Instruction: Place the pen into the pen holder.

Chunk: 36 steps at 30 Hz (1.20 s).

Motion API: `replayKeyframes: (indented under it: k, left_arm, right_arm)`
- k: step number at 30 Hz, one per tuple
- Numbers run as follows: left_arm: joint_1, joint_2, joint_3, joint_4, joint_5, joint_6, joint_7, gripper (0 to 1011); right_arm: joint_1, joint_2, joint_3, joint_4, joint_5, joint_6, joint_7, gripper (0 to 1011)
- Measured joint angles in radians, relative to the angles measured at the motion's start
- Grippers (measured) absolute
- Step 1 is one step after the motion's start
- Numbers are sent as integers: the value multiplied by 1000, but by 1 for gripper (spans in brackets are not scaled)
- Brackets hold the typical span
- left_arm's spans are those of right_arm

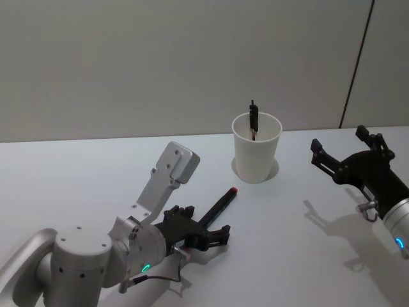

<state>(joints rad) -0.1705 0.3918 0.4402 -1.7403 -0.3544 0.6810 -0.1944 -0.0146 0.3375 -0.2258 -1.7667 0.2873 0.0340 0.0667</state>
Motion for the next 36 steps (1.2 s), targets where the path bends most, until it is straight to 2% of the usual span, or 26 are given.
replayKeyframes:
  k: [3,6,7,9,10,15,16,18,19,21,26,36]
  left_arm:
    - [0,0,0,0,0,0,0,894]
    - [0,0,0,1,-1,0,1,794]
    - [0,-1,0,1,-1,0,1,794]
    - [0,-1,0,1,-1,0,1,705]
    - [0,-1,0,1,-1,0,1,705]
    - [0,-1,0,1,-1,0,1,521]
    - [0,-1,0,1,-1,0,1,521]
    - [0,-1,0,1,-1,0,1,423]
    - [0,-1,0,1,-1,0,1,423]
    - [0,-1,0,1,-1,0,1,320]
    - [0,-1,0,1,-1,0,1,193]
    - [0,-1,0,1,-1,0,1,170]
  right_arm:
    - [0,0,0,0,0,0,0,1001]
    - [0,0,0,0,0,0,0,1001]
    - [0,0,0,0,0,0,0,1001]
    - [0,0,0,0,0,0,0,1001]
    - [0,0,0,0,0,0,0,1002]
    - [0,0,0,0,0,0,0,1001]
    - [0,0,0,0,0,0,0,1001]
    - [0,0,0,0,0,0,0,1001]
    - [0,0,0,0,0,0,0,1001]
    - [0,0,0,0,0,0,0,1001]
    - [0,0,0,0,0,0,0,1001]
    - [0,0,0,0,0,0,0,1001]
